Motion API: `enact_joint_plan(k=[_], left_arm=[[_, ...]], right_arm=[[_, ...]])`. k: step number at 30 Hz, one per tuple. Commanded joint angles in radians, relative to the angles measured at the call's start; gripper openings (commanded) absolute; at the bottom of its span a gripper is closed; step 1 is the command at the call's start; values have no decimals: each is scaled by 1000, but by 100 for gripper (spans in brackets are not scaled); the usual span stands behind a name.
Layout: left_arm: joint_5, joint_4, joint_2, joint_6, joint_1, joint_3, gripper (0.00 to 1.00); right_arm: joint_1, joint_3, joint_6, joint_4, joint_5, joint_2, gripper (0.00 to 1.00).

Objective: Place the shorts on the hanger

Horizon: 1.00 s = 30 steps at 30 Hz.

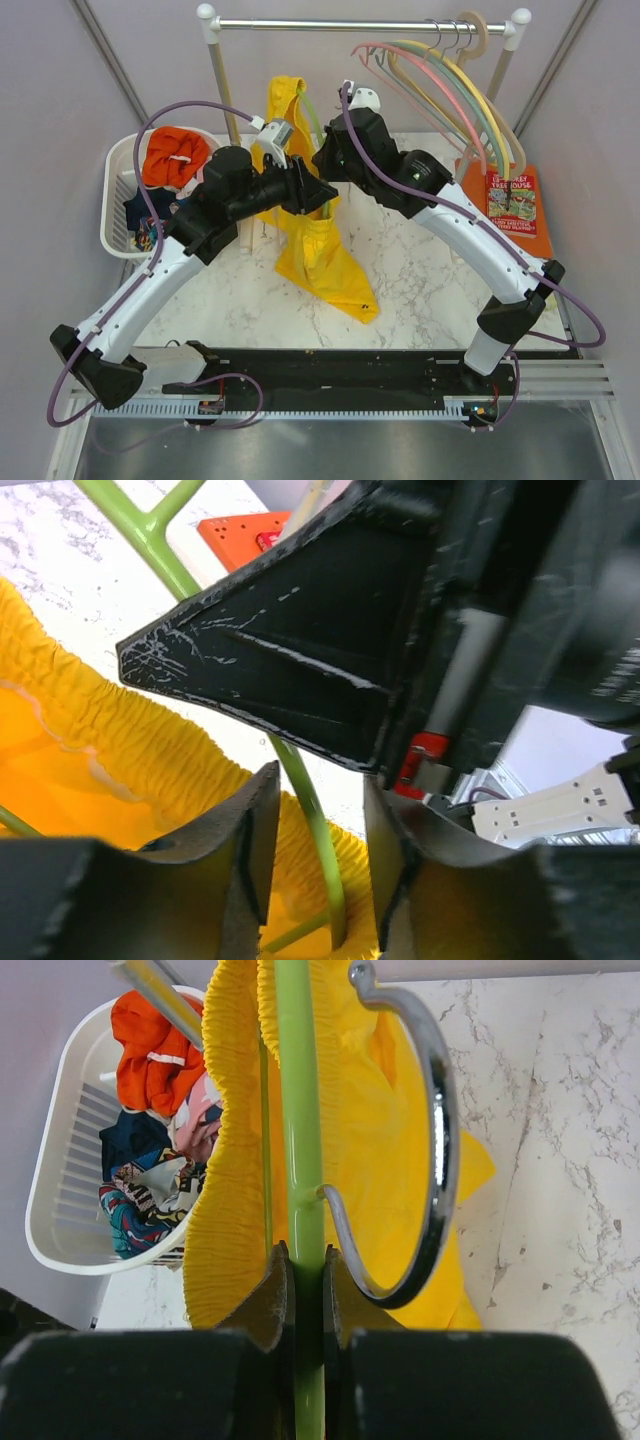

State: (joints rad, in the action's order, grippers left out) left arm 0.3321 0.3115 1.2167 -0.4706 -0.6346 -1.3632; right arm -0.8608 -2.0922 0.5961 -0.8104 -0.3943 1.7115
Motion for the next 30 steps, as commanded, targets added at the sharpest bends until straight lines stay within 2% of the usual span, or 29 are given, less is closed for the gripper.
enact_joint_plan(k=[1, 5, 6, 7, 9, 12, 13, 14, 15, 16, 19, 20, 25, 30], left_arm=[[-50, -11, -6, -16, -7, 35, 41], [22, -35, -14, -39, -7, 58, 24], [33, -46, -17, -54, -7, 64, 13], [47, -58, -25, -60, -5, 75, 8], [70, -92, -39, -75, 1, 76, 2], [126, -172, -63, -169, 62, 105, 2], [145, -186, -62, -195, 82, 110, 2], [175, -196, -63, -219, 113, 113, 2], [191, -231, -65, -255, 124, 115, 2], [202, -245, -65, -266, 133, 110, 2], [260, -307, -56, -318, 164, 92, 2], [277, -334, -52, -322, 165, 82, 2], [318, -434, -31, -382, 222, 18, 2], [346, -526, 15, -519, 305, -48, 2]], right_arm=[[-17, -29, 36, 142, -32, -41, 0], [-20, -25, 36, 151, -34, -41, 0], [-21, -25, 36, 152, -31, -39, 0], [-21, -25, 33, 154, -28, -38, 0], [-21, -16, 27, 165, -14, -42, 2], [-21, 24, 5, 192, -15, -68, 21], [-21, 41, -5, 204, -15, -78, 38], [-20, 70, -19, 230, -17, -88, 41], [-21, 81, -28, 241, -14, -104, 48], [-21, 90, -38, 252, -11, -111, 57], [-21, 95, -73, 275, 5, -133, 92], [-21, 100, -96, 295, 6, -141, 97], [-21, 130, -169, 344, -21, -220, 98], [-18, 182, -188, 360, -164, -292, 98]])
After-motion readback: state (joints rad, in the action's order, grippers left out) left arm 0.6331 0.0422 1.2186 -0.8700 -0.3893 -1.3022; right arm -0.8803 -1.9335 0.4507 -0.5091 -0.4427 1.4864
